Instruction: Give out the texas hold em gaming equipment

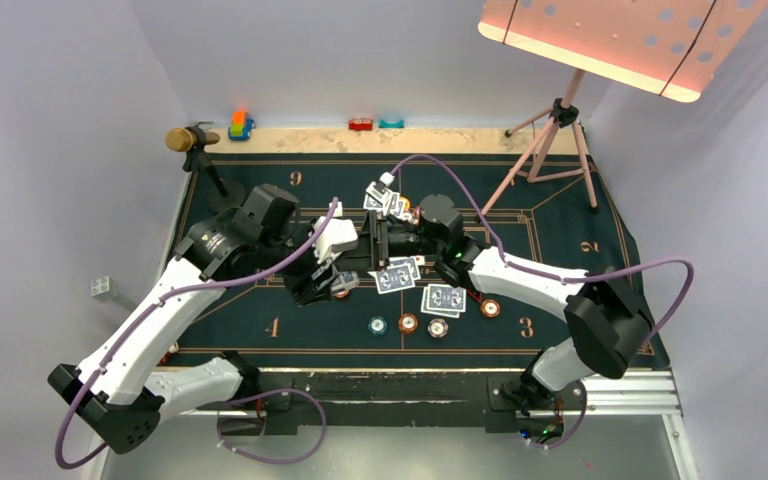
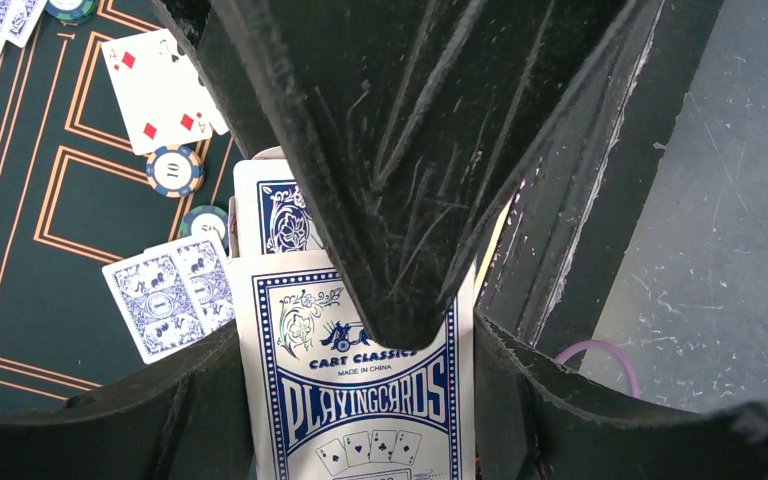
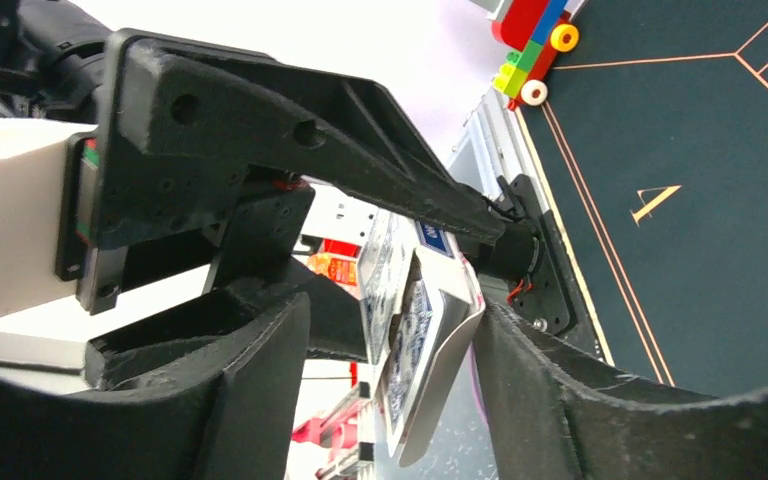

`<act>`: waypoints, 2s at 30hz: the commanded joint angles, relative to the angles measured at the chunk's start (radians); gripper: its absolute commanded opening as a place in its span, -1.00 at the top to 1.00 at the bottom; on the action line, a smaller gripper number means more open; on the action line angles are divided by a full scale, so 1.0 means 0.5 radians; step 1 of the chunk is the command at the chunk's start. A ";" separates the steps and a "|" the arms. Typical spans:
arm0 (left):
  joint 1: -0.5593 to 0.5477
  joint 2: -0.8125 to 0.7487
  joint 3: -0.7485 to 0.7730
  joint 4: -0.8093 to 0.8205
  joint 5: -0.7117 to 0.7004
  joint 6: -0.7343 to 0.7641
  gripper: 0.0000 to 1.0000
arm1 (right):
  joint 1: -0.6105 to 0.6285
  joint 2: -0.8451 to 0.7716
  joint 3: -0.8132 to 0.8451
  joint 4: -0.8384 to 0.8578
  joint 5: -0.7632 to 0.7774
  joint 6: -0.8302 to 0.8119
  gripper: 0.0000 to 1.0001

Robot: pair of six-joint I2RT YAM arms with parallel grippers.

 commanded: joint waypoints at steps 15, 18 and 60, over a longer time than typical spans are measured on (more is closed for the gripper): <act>0.023 0.045 0.175 0.033 0.029 -0.025 -0.46 | -0.016 0.022 0.008 0.074 -0.063 0.114 0.63; 0.080 0.028 0.251 -0.029 0.060 -0.032 -0.98 | -0.066 -0.051 -0.025 -0.064 -0.049 0.036 0.66; 0.861 -0.465 -0.144 0.247 -0.478 -0.377 -0.99 | 0.384 0.690 -0.039 -0.402 0.708 -0.096 -0.57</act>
